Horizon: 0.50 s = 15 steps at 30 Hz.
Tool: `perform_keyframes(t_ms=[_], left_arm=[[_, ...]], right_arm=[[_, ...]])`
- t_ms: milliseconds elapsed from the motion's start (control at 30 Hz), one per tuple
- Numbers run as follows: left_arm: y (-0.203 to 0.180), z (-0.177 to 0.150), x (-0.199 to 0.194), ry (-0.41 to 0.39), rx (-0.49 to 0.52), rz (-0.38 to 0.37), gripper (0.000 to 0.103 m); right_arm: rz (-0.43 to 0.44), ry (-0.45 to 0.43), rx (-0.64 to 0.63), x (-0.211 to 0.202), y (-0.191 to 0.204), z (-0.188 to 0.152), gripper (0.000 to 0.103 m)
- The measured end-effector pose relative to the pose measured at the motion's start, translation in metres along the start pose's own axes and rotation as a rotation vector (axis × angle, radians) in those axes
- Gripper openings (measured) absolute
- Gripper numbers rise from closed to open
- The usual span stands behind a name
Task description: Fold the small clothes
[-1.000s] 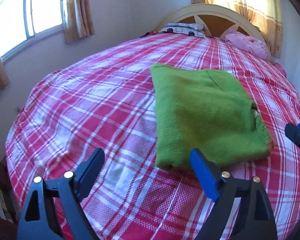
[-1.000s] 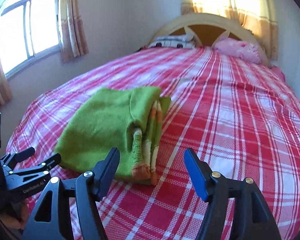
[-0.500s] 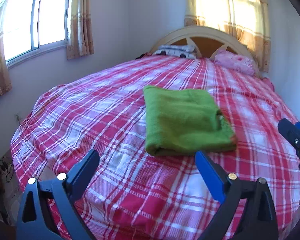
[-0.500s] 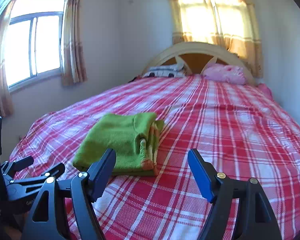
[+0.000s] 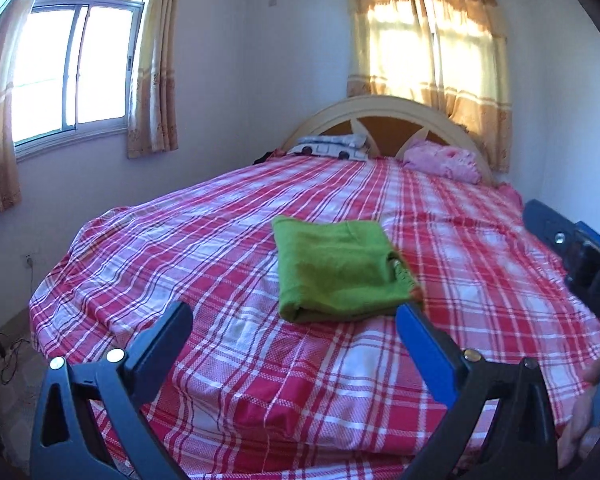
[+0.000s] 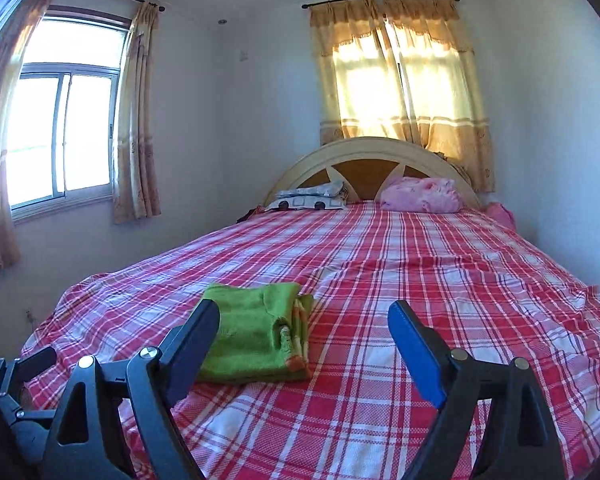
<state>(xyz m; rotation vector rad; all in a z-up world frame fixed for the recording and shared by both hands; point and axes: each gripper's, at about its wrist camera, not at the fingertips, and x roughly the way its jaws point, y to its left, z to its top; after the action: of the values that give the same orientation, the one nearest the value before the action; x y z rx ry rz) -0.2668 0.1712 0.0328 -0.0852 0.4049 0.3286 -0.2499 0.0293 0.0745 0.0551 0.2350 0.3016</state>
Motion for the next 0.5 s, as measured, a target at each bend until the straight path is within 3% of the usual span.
perform_keyframes(t_ms=[233, 500], left_arm=[[-0.011, 0.008, -0.022, -0.06, 0.052, 0.034, 0.103], [-0.02, 0.01, -0.045, -0.112, 0.04, 0.011, 0.103]], right_arm=[[0.002, -0.046, -0.03, -0.025, 0.006, 0.007, 0.087], [-0.014, -0.063, 0.01, -0.042, -0.011, 0.007, 0.088]])
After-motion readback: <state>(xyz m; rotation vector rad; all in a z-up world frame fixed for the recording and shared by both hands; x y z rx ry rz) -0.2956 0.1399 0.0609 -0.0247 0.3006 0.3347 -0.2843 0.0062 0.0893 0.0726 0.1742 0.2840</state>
